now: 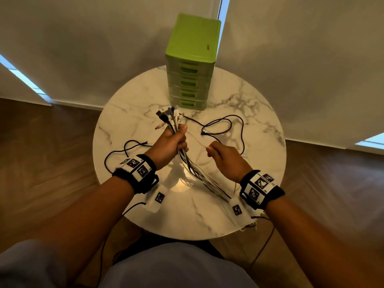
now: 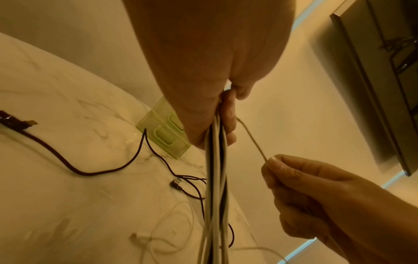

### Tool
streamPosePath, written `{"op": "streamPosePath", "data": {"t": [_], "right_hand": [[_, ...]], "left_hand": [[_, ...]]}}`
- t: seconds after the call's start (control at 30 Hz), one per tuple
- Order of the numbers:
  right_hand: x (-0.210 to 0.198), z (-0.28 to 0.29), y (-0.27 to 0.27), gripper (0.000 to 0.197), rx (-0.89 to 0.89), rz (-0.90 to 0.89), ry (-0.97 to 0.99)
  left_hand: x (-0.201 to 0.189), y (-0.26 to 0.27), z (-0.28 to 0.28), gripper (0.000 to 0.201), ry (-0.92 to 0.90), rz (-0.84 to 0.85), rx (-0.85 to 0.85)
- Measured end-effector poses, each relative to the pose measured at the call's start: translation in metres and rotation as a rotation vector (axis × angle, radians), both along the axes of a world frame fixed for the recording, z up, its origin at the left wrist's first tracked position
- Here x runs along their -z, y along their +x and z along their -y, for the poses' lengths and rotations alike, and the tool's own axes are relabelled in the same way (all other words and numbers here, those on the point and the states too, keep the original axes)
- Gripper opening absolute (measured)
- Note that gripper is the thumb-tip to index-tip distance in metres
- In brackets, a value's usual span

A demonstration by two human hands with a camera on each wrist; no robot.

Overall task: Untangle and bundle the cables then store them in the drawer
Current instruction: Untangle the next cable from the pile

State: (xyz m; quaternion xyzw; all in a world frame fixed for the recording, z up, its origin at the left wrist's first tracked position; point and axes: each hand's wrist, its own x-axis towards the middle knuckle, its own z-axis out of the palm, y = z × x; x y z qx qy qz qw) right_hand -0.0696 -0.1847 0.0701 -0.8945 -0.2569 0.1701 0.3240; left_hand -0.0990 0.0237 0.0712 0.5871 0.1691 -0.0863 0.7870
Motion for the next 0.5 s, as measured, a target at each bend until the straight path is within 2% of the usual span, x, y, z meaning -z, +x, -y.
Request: {"op": "streamPosePath", "data": {"t": [0.07,0.13,0.3,0.4,0.5], "right_hand": [[-0.002,0.003,0.002,0.029,0.147,0.002,0.101],[-0.011,0.002,0.006,0.028,0.209,0.032,0.149],[-0.031,-0.019,0.002,0.027,0.074,0.108,0.124],[-0.029,-0.033,-0.001,0.029,-0.008,0.108,0.058],[-0.025,-0.041,-0.004,0.03,-0.016,0.118,0.054]], "left_hand": [[-0.001,0.0,0.001,0.022,-0.044,-0.034,-0.012],[-0.003,-0.002,0.004,0.022,-0.046,-0.039,-0.003],[-0.013,-0.004,0.02,0.024,0.032,0.019,0.022],[-0.025,-0.003,0.027,0.025,0.057,0.034,0.01],[-0.028,-0.003,0.027,0.028,0.116,0.011,0.017]]}}
